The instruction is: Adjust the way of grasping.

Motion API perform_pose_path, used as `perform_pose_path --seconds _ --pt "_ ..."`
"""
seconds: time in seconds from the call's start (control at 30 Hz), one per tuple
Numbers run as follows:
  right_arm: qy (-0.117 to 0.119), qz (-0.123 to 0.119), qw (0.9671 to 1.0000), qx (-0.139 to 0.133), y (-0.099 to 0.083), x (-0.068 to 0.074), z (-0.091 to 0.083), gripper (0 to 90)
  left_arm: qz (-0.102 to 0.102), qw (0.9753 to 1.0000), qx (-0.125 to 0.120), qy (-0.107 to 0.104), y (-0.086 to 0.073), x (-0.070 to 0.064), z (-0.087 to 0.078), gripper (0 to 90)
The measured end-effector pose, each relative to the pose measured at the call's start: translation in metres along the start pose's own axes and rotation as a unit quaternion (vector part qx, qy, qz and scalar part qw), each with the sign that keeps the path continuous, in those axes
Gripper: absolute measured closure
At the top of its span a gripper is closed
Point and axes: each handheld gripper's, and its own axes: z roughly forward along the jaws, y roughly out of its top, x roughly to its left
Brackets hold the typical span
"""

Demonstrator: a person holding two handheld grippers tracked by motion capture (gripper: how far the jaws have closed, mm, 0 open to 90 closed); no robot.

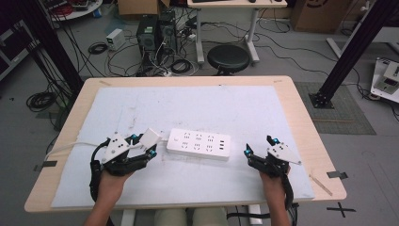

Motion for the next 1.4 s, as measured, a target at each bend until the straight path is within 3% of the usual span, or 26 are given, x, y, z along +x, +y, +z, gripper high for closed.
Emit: perform_pose_path --seconds 0.13,0.27,0.3,0.37,0.47,0.67,0.77,0.93,1.07,1.17,1.2,1.3,1.4 --pt "-0.002 -0.003 1.0 0.001 0.0 0.0 0.0 17.8 0.005 1.0 -0.002 -0.006 0.001 -0.001 0.0 42.5" --pt "-0.001 -0.006 1.0 0.001 0.0 0.001 0.0 17.8 0.024 0.9997 0.005 -0.006 0.0 -0.006 0.001 42.5" --pt "0.0 -0.006 1.0 0.004 0.0 0.0 0.001 17.7 0.037 0.9992 0.01 -0.014 -0.002 -0.01 0.003 42.5" --pt "-0.001 -0.004 1.0 0.009 0.001 0.001 0.001 17.7 0.041 0.9989 0.009 -0.019 -0.003 -0.012 0.005 42.4" --pt "-0.001 -0.012 0.9999 0.003 0.0 0.002 0.0 17.7 0.042 0.9988 0.003 -0.027 -0.004 -0.016 0.005 42.5" --pt "0.009 -0.001 0.9999 -0.01 0.0 -0.002 -0.002 17.7 0.065 0.997 0.003 -0.043 -0.001 -0.026 0.005 42.5" --pt "0.021 0.001 0.9998 -0.002 0.0 -0.002 -0.001 18.1 0.067 0.996 -0.001 -0.059 -0.001 -0.032 0.005 42.4" --pt "0.055 0.013 0.9981 0.022 0.003 -0.002 -0.007 18.4 0.1 0.9918 0.009 -0.079 -0.005 -0.045 0.009 42.5" --pt "0.087 0.016 0.996 0.015 0.01 0.004 -0.016 18.4 0.119 0.9882 0.013 -0.097 -0.006 -0.052 0.012 42.5" --pt "0.097 0.017 0.9951 0.015 0.012 0.006 -0.018 18.4 0.124 0.9869 0.014 -0.103 -0.006 -0.054 0.014 42.5" --pt "0.128 0.019 0.9914 0.016 0.021 0.013 -0.021 18.5 0.14 0.9837 0.019 -0.111 -0.005 -0.058 0.016 42.5" --pt "0.161 0.026 0.9865 0.015 0.029 0.019 -0.022 18.4 0.155 0.9803 0.021 -0.121 -0.004 -0.063 0.017 42.5" --pt "0.201 0.037 0.9787 0.02 0.037 0.026 -0.023 21.7 0.168 0.9774 0.022 -0.126 -0.003 -0.068 0.018 42.5"
